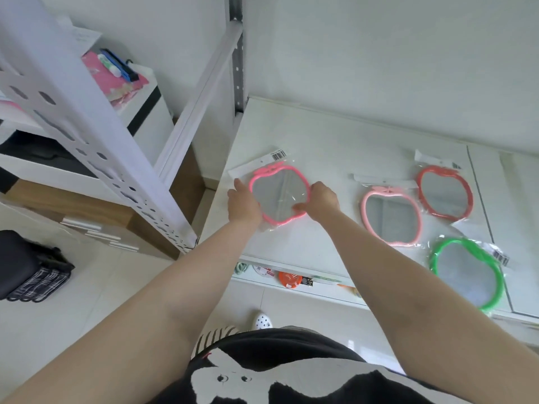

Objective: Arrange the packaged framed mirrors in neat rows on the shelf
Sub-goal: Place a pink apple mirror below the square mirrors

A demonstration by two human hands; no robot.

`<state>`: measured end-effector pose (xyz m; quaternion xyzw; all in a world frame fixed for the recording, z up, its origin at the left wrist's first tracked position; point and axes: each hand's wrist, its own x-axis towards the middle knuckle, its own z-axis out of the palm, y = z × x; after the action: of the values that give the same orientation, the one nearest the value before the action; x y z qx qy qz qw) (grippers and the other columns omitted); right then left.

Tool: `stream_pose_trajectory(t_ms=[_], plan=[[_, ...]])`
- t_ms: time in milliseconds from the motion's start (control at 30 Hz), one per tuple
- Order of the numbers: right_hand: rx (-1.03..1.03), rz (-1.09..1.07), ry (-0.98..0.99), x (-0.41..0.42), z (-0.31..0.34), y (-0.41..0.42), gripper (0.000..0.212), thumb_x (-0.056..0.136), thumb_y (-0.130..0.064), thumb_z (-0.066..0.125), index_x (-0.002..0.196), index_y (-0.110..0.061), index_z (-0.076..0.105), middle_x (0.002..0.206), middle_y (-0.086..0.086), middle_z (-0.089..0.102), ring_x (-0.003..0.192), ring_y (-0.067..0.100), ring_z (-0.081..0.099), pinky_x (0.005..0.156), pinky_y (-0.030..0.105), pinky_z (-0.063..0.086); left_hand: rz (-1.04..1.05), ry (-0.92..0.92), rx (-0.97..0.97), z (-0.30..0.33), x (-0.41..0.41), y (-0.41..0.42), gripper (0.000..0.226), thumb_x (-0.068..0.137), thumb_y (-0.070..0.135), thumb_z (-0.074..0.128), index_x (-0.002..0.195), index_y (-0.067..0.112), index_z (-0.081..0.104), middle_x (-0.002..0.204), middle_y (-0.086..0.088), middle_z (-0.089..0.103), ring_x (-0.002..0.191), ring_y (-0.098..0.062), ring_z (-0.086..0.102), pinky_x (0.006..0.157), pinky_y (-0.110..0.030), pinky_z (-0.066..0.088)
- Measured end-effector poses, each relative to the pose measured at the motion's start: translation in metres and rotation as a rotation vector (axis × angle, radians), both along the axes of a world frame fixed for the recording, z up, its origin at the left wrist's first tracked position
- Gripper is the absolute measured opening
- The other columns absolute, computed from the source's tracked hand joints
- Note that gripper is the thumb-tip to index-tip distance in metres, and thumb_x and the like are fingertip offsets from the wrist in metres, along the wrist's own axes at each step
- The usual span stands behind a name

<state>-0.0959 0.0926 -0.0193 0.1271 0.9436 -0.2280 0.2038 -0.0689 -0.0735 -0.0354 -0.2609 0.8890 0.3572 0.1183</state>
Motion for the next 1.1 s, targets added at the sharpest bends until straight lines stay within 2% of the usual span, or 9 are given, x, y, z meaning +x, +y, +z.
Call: stream_pose_trajectory(t_ms=[167, 300, 400, 567, 700, 833, 900, 1000, 1100], plan=[[-0.111, -0.091, 0.072, 0.020, -0.001, 0.004, 0.061, 0.073, -0.029, 0.079, 0.120, -0.012, 0.044, 0.110, 0.008, 0.058, 0.096, 0.027, 0.056, 0.068, 0.032, 0.040, 0.062, 0.002, 0.164, 0.001, 0.001, -0.009, 0.054, 0.088, 0.009, 0.059, 0.133, 0.003, 0.031, 0.125, -0.017, 0.059, 0.115, -0.035, 0.057, 0.090, -0.040, 0.046], [-0.272, -0.185, 0.148, 0.042, 0.006, 0.009, 0.063, 0.074, -0.024, 0.078, 0.126, -0.018, 0.044, 0.092, 0.003, 0.058, 0.077, 0.024, 0.058, 0.059, 0.033, 0.049, 0.028, 0.067, 0.378, 0.008, 0.008, -0.018, 0.043, 0.087, 0.007, 0.062, 0.127, 0.010, 0.047, 0.117, -0.007, 0.063, 0.102, -0.026, 0.060, 0.081, -0.030, 0.045], [-0.492, -0.358, 0.159, 0.066, 0.013, 0.011, 0.067, 0.077, -0.013, 0.076, 0.135, -0.018, 0.044, 0.082, 0.003, 0.060, 0.068, 0.026, 0.063, 0.078, 0.046, 0.059, -0.089, 0.120, 0.470, 0.018, 0.017, -0.022, 0.035, 0.088, 0.003, 0.059, 0.122, 0.012, 0.053, 0.103, -0.006, 0.060, 0.088, -0.021, 0.056, 0.076, -0.029, 0.043], [-0.584, -0.526, 0.201, 0.120, 0.029, 0.006, 0.068, 0.078, -0.009, 0.075, 0.136, -0.014, 0.039, 0.086, 0.007, 0.062, 0.069, 0.028, 0.065, 0.081, 0.049, 0.058, -0.222, 0.141, 0.581, 0.037, 0.045, -0.026, 0.032, 0.087, -0.003, 0.058, 0.117, 0.006, 0.053, 0.095, -0.007, 0.058, 0.087, -0.025, 0.060, 0.088, -0.040, 0.053], [-0.524, -0.683, 0.240, 0.179, 0.035, 0.001, 0.054, 0.076, -0.019, 0.075, 0.118, -0.019, 0.040, 0.092, 0.009, 0.065, 0.060, 0.022, 0.067, 0.044, 0.030, 0.052, -0.301, 0.104, 0.670, 0.041, 0.079, -0.019, 0.044, 0.086, -0.008, 0.057, 0.124, 0.013, 0.051, 0.083, -0.003, 0.055, 0.071, -0.023, 0.061, 0.087, -0.043, 0.056], [-0.570, -0.802, 0.278, 0.238, 0.034, 0.013, 0.058, 0.076, -0.008, 0.073, 0.124, -0.020, 0.044, 0.087, 0.009, 0.062, 0.051, 0.018, 0.061, 0.033, 0.016, 0.038, -0.316, 0.077, 0.709, 0.038, 0.117, 0.005, 0.059, 0.084, -0.010, 0.058, 0.133, 0.022, 0.049, 0.086, -0.004, 0.056, 0.065, -0.015, 0.060, 0.061, -0.024, 0.058], [-0.555, -0.816, 0.342, 0.268, 0.035, 0.026, 0.064, 0.074, -0.001, 0.073, 0.129, -0.020, 0.046, 0.087, 0.003, 0.057, 0.057, 0.010, 0.061, 0.042, 0.018, 0.046, -0.362, 0.047, 0.751, 0.038, 0.135, 0.024, 0.063, 0.084, -0.010, 0.057, 0.138, 0.022, 0.046, 0.081, -0.001, 0.056, 0.065, -0.011, 0.059, 0.065, -0.025, 0.059], [-0.543, -0.866, 0.421, 0.310, 0.034, 0.052, 0.069, 0.071, 0.003, 0.073, 0.131, -0.020, 0.048, 0.100, 0.006, 0.055, 0.083, 0.022, 0.061, 0.072, 0.033, 0.058, -0.465, 0.028, 0.757, 0.036, 0.161, 0.058, 0.062, 0.084, -0.009, 0.058, 0.137, 0.019, 0.048, 0.077, 0.000, 0.056, 0.067, -0.014, 0.059, 0.080, -0.034, 0.058], [-0.535, -0.960, 0.453, 0.350, 0.035, 0.081, 0.069, 0.070, 0.003, 0.075, 0.129, -0.024, 0.051, 0.090, 0.002, 0.057, 0.082, 0.024, 0.061, 0.085, 0.044, 0.057, -0.549, -0.009, 0.769, 0.040, 0.189, 0.096, 0.062, 0.084, -0.010, 0.057, 0.138, 0.019, 0.047, 0.073, 0.002, 0.053, 0.053, -0.010, 0.059, 0.055, -0.025, 0.058]])
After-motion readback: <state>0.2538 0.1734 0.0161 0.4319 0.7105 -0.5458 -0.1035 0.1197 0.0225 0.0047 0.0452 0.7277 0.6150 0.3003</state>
